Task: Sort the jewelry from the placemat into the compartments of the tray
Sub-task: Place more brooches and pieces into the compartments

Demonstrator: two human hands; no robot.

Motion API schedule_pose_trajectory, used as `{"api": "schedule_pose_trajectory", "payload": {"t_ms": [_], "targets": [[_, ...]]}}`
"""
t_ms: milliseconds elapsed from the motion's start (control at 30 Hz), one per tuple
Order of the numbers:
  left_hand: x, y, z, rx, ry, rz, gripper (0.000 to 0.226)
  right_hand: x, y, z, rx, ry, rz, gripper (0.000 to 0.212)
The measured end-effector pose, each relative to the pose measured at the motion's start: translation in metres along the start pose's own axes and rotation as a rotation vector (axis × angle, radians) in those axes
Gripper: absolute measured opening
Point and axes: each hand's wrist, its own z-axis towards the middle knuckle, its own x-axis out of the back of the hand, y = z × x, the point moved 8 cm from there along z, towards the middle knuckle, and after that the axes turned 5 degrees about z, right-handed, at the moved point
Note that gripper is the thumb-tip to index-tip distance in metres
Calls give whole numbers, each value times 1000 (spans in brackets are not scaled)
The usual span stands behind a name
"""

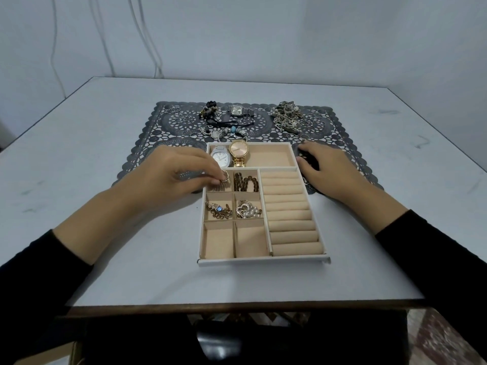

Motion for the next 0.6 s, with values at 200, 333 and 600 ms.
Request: {"api": "schedule_pose_trajectory", "payload": {"t_ms": [200, 333, 600], "targets": [[1, -7, 4, 8, -49, -13, 18, 1, 0, 0, -3, 6, 3, 31], [-2, -10, 10, 40, -128, -87, 19, 0, 1, 1, 4, 14, 20, 27], [-8, -19, 23, 154, -276, -62, 25, -2, 5, 3, -9, 20, 37, 30]]}}
